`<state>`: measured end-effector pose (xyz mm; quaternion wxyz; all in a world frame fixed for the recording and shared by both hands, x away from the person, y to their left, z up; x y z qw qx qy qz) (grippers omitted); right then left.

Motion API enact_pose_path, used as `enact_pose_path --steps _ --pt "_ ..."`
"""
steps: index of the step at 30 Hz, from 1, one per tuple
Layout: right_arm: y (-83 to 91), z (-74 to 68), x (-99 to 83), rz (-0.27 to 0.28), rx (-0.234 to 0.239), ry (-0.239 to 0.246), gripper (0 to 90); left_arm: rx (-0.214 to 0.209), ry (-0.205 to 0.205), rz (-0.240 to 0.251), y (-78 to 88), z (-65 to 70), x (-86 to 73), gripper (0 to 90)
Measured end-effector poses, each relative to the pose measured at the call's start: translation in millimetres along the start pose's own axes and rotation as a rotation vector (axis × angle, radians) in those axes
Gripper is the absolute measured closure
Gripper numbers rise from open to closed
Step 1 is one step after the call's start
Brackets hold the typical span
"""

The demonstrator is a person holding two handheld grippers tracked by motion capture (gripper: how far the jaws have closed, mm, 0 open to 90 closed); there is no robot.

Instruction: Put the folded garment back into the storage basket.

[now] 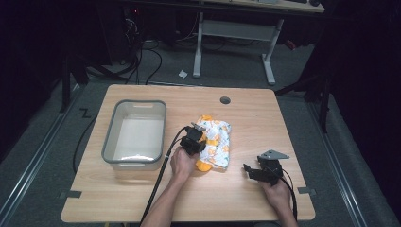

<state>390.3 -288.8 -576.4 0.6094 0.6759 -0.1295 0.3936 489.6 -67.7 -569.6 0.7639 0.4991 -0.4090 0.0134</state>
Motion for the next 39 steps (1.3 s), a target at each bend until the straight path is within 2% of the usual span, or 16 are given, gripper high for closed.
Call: enact_pose_path --steps 13,18,22,30,39 --pt "0.1 -0.1 0.0 -0.001 0.0 -0.001 28.7 -0.082 0.024 0.071 25.7 9.3 12.0 74.8" --pt "0.1 -0.2 -0.1 0.0 0.001 0.0 28.6 -0.113 0.017 0.103 39.0 15.1 16.6 75.2" --pt "0.1 -0.2 -0.1 0.0 0.001 0.0 28.6 -0.125 0.003 0.116 48.7 18.8 18.1 75.6" --pt "0.1 -0.2 -0.1 -0.001 0.001 0.0 28.6 -0.163 0.004 0.156 62.1 25.9 22.5 76.0" --pt "0.1 -0.1 -0.1 0.0 0.001 0.0 28.6 -0.184 0.0 0.192 80.4 27.3 25.2 76.4"
Point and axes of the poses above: each handheld gripper's, and its own axes: y roughly backward along the jaws, x roughly out of its top, z roughly to its right, the point moved 8 cm from there along -y, roughly forward along the jaws, and after that the axes turned 4 degrees about -x, right-handed, at the moved point
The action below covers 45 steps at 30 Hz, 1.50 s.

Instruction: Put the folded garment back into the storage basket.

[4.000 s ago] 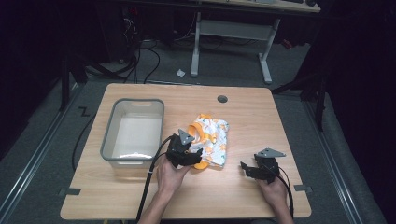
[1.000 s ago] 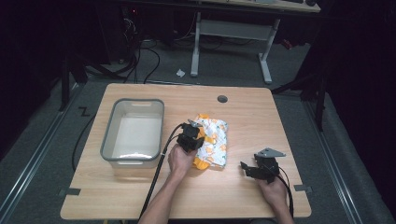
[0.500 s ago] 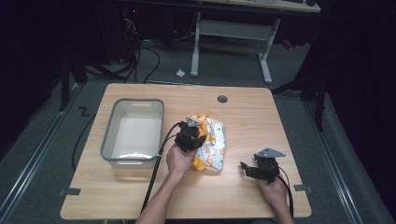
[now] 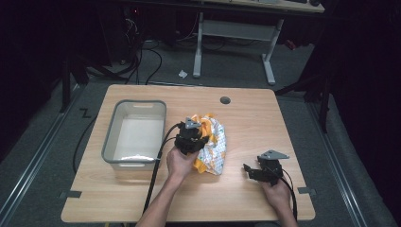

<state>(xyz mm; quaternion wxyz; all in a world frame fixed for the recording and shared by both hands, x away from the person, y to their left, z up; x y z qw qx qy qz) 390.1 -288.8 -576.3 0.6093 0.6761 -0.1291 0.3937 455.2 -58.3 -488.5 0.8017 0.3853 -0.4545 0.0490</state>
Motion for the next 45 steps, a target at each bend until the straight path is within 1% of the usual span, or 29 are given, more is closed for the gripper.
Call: enact_pose_path --steps 6,14,19,23,27,29,32,35,40,43,45 --pt "0.0 0.0 0.0 0.0 0.0 0.0 28.6 -0.002 -0.013 0.019 13.7 3.0 3.0 76.4" --pt "0.1 0.0 0.0 0.0 0.0 0.0 28.6 -0.039 0.014 0.058 34.1 1.3 8.7 76.4" --pt "0.1 0.0 0.0 0.0 0.0 0.0 28.6 -0.034 0.003 0.067 45.0 -1.0 12.6 76.4" --pt "0.1 0.0 -0.1 0.0 0.0 0.0 28.6 -0.033 0.007 0.083 54.8 -4.2 16.5 76.4" --pt "0.1 0.0 -0.1 0.0 0.0 0.001 28.6 -0.061 0.027 0.103 63.3 -7.9 18.3 76.3" --pt "0.1 -0.1 -0.1 0.0 0.001 0.0 28.6 -0.058 0.034 0.104 66.7 -11.1 18.6 76.3" --pt "0.1 -0.1 -0.1 0.0 0.0 0.0 28.6 -0.044 0.026 0.098 71.8 -14.7 19.4 76.4" --pt "0.1 0.0 -0.1 0.0 0.0 0.001 28.6 -0.034 0.025 0.104 77.5 -17.6 21.8 76.4" --pt "0.1 -0.1 -0.1 0.0 0.001 0.001 28.6 -0.03 0.024 0.121 86.7 -20.3 25.6 76.4" --pt "0.1 -0.1 -0.1 0.0 0.001 0.001 28.6 -0.03 0.031 0.123 90.0 -23.5 26.0 76.4" --pt "0.1 -0.1 -0.1 0.0 0.001 0.001 28.6 -0.022 0.031 0.124 92.7 -26.0 26.5 76.4"
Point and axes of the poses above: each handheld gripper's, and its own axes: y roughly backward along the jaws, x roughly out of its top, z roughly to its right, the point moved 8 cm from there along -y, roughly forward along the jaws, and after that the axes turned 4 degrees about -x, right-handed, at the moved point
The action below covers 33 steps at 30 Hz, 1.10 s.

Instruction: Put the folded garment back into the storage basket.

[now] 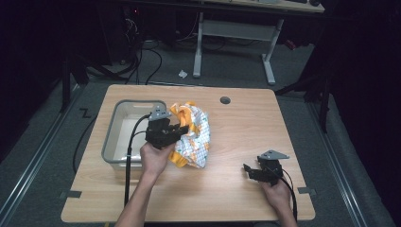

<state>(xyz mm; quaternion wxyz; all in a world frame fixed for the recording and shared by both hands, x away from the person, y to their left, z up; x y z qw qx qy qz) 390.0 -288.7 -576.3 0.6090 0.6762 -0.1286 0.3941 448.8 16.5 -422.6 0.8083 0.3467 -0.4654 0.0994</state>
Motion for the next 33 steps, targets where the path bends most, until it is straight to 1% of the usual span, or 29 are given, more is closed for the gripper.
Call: enact_pose_path --steps 7,16,22,29,33 --pt "0.0 0.0 0.0 0.0 0.0 0.0 28.6 0.013 -0.001 0.012 11.5 -5.9 4.9 76.4" --pt "0.0 0.0 0.0 0.0 0.0 0.0 28.6 0.032 0.008 0.026 23.6 -14.9 9.7 76.4" --pt "0.0 0.0 0.0 0.0 0.0 0.0 28.6 0.036 0.015 0.03 29.3 -23.2 9.9 76.4" --pt "0.0 0.0 0.0 0.0 0.0 0.0 28.6 0.057 0.029 0.039 39.9 -31.6 11.1 76.3" --pt "0.0 0.0 0.0 0.0 0.0 0.0 28.6 0.065 0.028 0.042 45.2 -34.6 12.2 76.3"
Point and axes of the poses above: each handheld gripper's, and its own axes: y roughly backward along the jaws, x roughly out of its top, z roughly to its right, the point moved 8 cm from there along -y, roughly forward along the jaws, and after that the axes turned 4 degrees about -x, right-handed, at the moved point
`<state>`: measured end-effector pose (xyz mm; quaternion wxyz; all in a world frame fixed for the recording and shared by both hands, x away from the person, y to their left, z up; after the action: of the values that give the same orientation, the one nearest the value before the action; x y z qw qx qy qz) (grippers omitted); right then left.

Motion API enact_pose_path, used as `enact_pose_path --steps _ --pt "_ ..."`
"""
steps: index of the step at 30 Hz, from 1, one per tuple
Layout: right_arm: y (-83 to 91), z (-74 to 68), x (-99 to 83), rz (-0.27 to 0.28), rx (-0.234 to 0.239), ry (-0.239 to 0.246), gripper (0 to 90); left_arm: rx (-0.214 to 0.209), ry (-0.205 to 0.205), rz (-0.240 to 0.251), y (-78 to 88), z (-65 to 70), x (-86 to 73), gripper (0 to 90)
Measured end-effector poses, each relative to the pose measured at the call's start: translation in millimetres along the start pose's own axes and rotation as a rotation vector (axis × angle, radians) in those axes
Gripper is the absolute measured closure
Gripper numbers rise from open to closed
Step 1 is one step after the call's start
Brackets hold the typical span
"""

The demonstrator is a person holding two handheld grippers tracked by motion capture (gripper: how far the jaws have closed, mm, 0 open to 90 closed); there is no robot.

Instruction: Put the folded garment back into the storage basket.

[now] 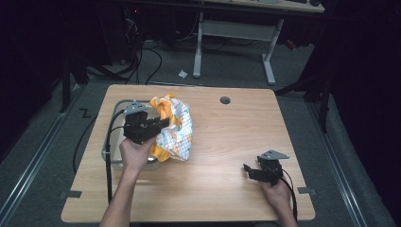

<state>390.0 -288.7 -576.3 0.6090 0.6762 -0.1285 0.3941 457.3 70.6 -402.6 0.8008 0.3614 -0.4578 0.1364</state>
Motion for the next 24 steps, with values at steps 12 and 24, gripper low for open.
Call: enact_pose_path --steps 12,24 --pt "0.0 0.0 0.0 0.0 -0.001 -0.001 28.6 0.02 0.008 0.006 11.4 -11.3 0.6 76.3" --pt "0.0 0.0 0.0 0.0 -0.001 -0.001 28.6 0.056 0.006 0.012 26.8 -27.6 -0.9 76.3"
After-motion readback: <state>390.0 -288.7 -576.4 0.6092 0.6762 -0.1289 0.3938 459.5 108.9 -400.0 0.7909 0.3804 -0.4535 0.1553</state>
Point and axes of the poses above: each handheld gripper's, and its own axes: y roughly backward along the jaws, x roughly out of its top, z roughly to its right, the point moved 8 cm from there along -y, roughly forward along the jaws, and after that the axes turned 4 degrees about -x, right-handed, at the moved point
